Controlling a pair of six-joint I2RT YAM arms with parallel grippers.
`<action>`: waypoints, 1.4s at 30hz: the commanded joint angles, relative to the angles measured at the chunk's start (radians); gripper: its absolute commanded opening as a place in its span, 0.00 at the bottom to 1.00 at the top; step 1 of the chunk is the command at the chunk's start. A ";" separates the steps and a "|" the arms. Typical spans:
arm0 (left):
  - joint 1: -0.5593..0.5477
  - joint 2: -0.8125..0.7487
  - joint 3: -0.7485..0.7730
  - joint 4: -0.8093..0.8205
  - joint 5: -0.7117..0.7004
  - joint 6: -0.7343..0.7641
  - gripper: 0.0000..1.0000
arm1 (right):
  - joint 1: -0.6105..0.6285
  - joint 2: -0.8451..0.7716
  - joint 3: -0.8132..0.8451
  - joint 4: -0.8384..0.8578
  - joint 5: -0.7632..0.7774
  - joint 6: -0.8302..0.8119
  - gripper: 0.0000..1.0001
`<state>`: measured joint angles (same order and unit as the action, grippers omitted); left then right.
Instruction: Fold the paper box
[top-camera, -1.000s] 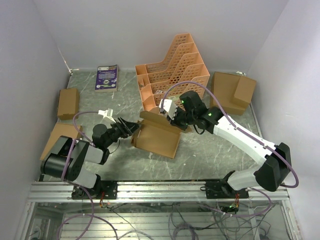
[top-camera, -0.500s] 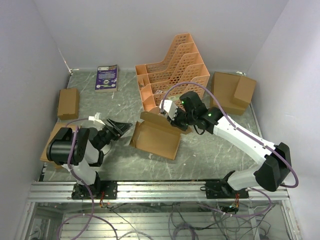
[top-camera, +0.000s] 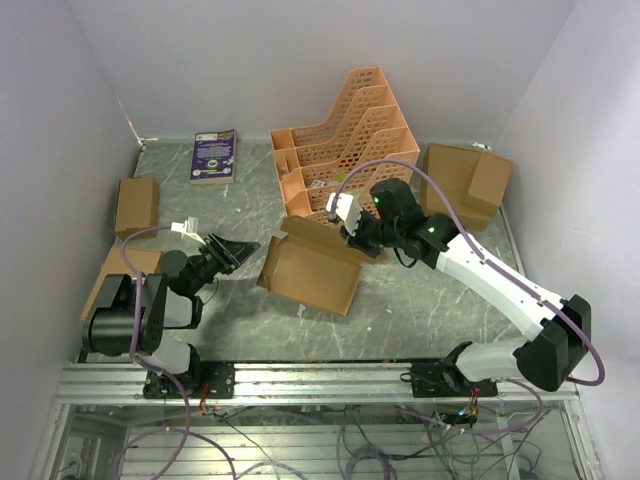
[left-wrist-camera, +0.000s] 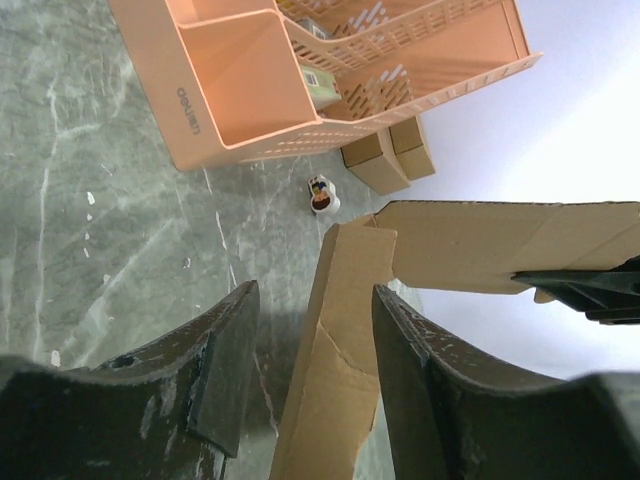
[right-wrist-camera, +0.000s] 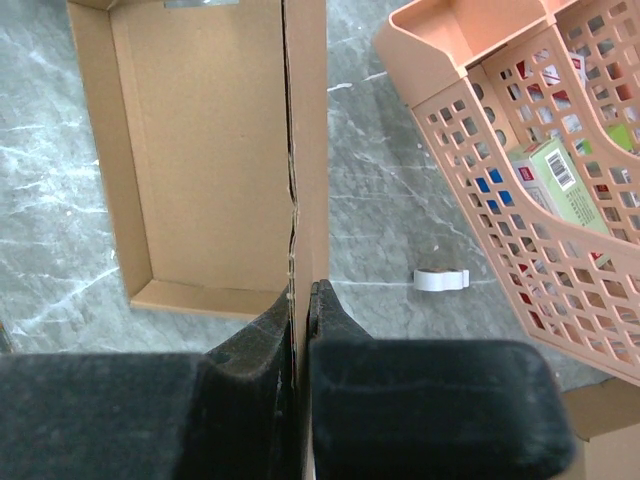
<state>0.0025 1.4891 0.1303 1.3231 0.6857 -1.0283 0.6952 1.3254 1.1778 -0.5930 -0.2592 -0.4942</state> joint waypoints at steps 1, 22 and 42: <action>-0.038 0.070 0.025 0.081 0.065 0.002 0.57 | -0.003 -0.003 0.038 0.013 -0.021 -0.011 0.00; -0.090 0.280 0.051 0.404 0.128 -0.163 0.48 | 0.081 0.001 -0.021 0.130 0.176 -0.091 0.00; -0.142 0.346 0.106 0.402 0.105 -0.176 0.50 | 0.229 -0.070 -0.142 0.272 0.389 -0.176 0.00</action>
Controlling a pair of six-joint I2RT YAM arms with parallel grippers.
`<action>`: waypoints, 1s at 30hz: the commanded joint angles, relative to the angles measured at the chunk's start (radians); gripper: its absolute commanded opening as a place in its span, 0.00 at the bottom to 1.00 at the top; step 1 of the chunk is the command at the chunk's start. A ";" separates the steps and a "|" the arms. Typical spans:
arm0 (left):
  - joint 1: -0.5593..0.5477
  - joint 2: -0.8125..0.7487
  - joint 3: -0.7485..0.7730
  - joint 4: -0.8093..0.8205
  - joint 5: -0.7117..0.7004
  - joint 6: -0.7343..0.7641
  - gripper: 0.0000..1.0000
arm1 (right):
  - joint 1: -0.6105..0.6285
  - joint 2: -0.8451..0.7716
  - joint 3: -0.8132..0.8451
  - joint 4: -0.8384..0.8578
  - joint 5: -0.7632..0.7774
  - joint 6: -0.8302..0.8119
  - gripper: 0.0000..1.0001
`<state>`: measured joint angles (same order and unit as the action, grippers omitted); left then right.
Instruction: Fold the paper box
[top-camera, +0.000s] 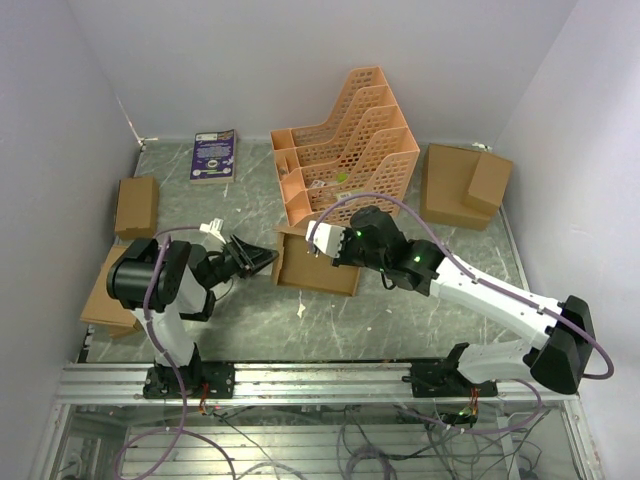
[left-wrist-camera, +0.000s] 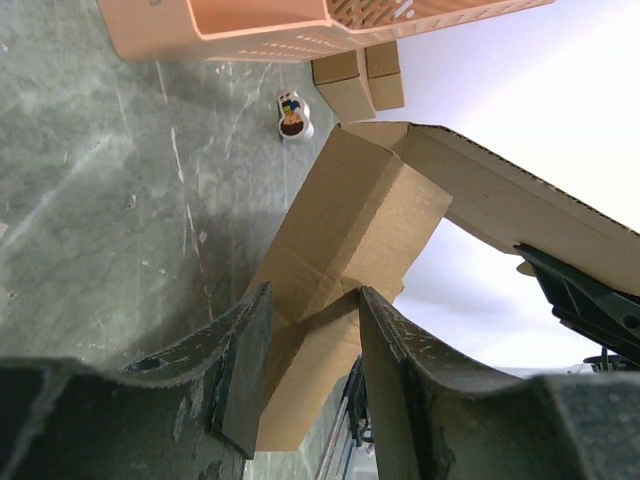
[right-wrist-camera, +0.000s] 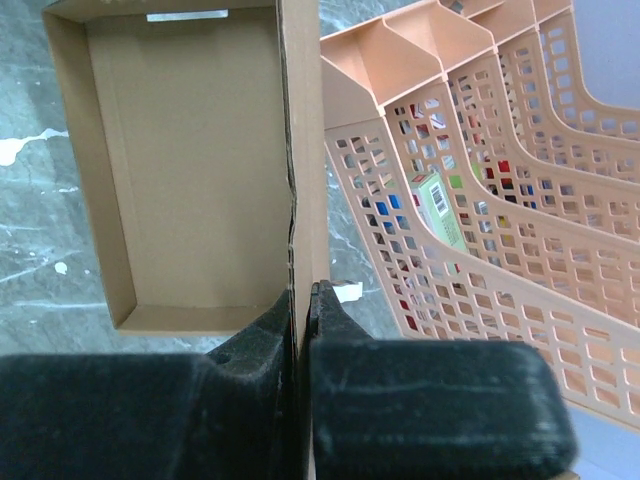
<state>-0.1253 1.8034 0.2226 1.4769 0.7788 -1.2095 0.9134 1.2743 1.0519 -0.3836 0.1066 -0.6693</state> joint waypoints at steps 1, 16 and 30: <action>-0.014 0.039 0.015 0.249 0.013 0.009 0.50 | 0.011 -0.022 -0.020 0.065 0.020 -0.001 0.00; -0.042 0.032 0.055 0.224 0.030 0.005 0.47 | 0.026 -0.003 -0.021 0.072 0.036 -0.004 0.00; -0.048 -0.016 0.054 0.129 0.007 0.044 0.52 | 0.096 -0.022 -0.073 0.106 0.112 -0.057 0.00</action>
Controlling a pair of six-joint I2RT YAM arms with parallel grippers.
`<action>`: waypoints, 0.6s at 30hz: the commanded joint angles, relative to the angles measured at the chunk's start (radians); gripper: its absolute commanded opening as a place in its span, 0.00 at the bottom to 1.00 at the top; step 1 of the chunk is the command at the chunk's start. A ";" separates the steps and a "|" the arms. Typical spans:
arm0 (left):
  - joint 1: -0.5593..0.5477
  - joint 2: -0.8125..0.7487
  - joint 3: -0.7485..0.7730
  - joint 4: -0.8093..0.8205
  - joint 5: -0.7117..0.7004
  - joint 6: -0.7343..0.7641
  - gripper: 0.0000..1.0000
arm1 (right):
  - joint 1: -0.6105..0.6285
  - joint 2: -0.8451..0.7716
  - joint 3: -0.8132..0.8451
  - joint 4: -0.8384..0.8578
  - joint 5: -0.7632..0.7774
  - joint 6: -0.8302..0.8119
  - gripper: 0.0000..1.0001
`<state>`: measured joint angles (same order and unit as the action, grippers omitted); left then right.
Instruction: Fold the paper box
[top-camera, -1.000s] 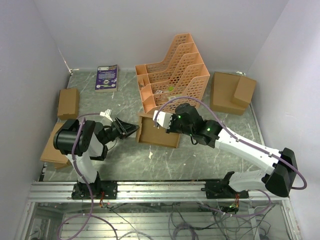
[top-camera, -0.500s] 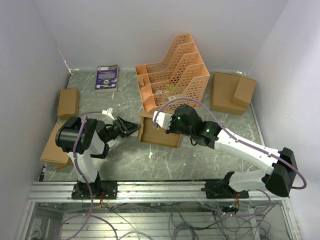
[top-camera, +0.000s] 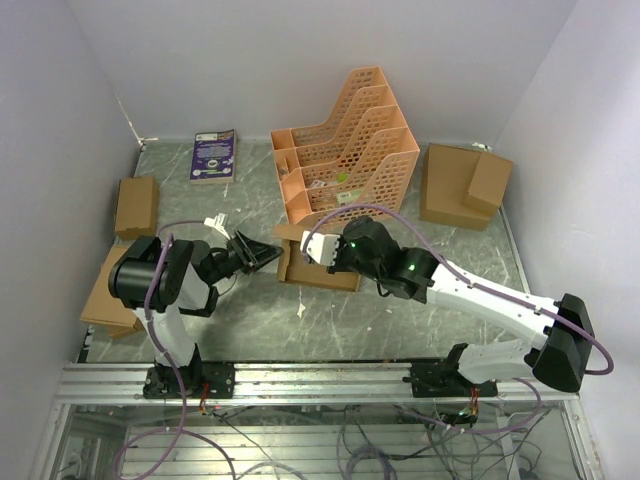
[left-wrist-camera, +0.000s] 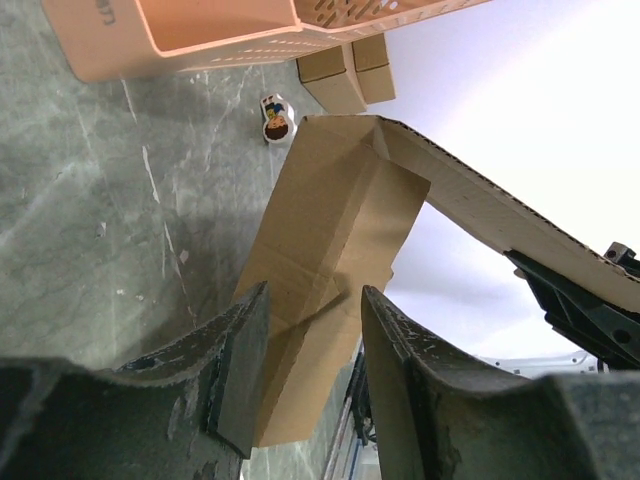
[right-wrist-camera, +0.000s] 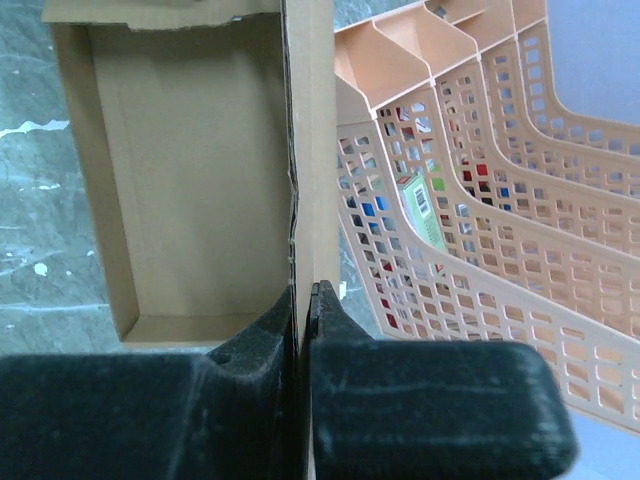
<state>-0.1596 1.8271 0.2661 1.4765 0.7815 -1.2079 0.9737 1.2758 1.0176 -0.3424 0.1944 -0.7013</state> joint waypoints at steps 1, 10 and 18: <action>-0.015 -0.042 0.010 0.117 0.003 0.050 0.52 | 0.045 -0.026 -0.051 0.071 0.034 -0.027 0.00; -0.039 -0.081 0.016 -0.039 -0.047 0.134 0.52 | 0.098 -0.048 -0.116 0.127 0.078 -0.018 0.00; -0.089 -0.196 0.069 -0.336 -0.112 0.284 0.52 | 0.105 -0.060 -0.103 0.139 0.088 -0.001 0.00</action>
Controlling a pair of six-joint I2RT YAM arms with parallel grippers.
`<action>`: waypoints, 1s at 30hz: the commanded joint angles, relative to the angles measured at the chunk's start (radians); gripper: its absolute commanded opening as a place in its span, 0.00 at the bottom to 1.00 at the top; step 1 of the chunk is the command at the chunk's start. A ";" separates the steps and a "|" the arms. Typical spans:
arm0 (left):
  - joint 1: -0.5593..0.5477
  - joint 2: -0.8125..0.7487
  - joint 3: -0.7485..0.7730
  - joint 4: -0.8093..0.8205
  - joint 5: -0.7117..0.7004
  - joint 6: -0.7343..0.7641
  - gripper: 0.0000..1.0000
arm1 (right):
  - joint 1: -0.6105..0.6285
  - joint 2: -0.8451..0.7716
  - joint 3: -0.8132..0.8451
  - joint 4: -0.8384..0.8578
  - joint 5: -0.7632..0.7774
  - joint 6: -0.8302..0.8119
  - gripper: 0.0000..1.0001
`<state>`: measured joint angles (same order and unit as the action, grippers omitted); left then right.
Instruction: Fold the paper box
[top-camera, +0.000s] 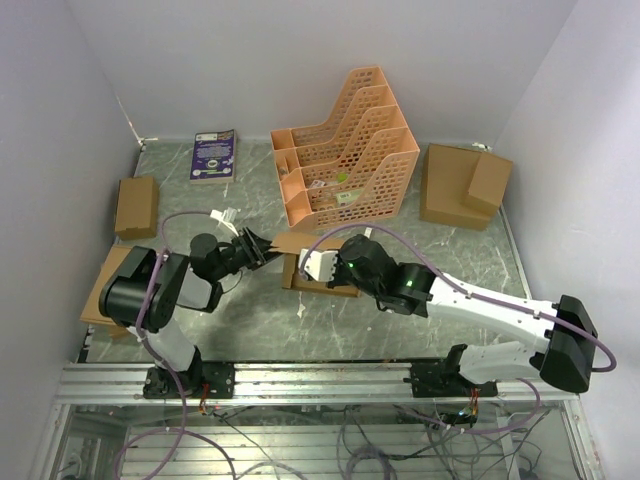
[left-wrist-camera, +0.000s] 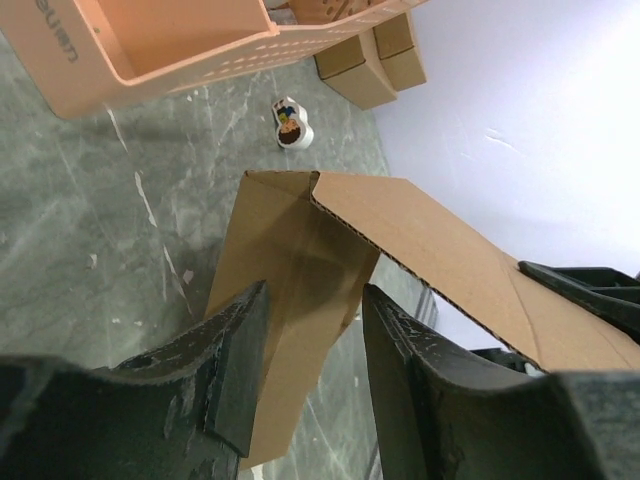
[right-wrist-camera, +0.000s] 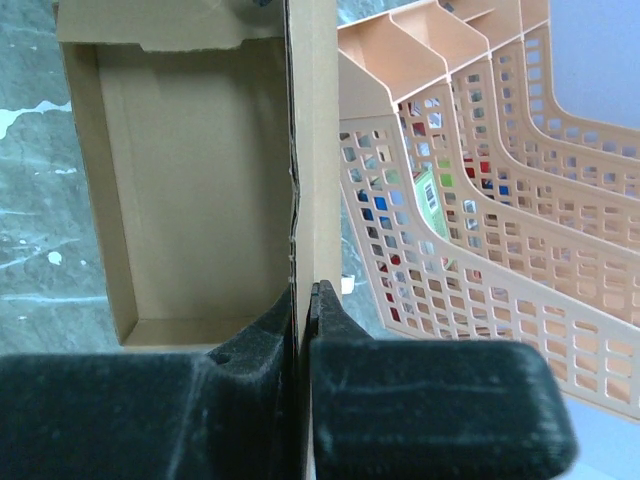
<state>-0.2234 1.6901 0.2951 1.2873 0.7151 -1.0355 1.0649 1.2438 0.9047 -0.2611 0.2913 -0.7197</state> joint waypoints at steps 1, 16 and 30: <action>-0.029 -0.073 0.045 -0.181 -0.053 0.129 0.52 | 0.014 -0.031 0.015 0.055 -0.009 0.018 0.00; -0.045 -0.257 0.080 -0.486 -0.166 0.276 0.48 | -0.038 -0.059 0.132 -0.046 -0.184 0.118 0.00; -0.117 -0.400 0.090 -0.645 -0.288 0.385 0.54 | -0.065 -0.061 0.179 -0.040 -0.172 0.131 0.00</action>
<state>-0.3122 1.3315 0.3679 0.7036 0.4911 -0.7063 0.9947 1.2087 1.0340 -0.3798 0.1593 -0.6106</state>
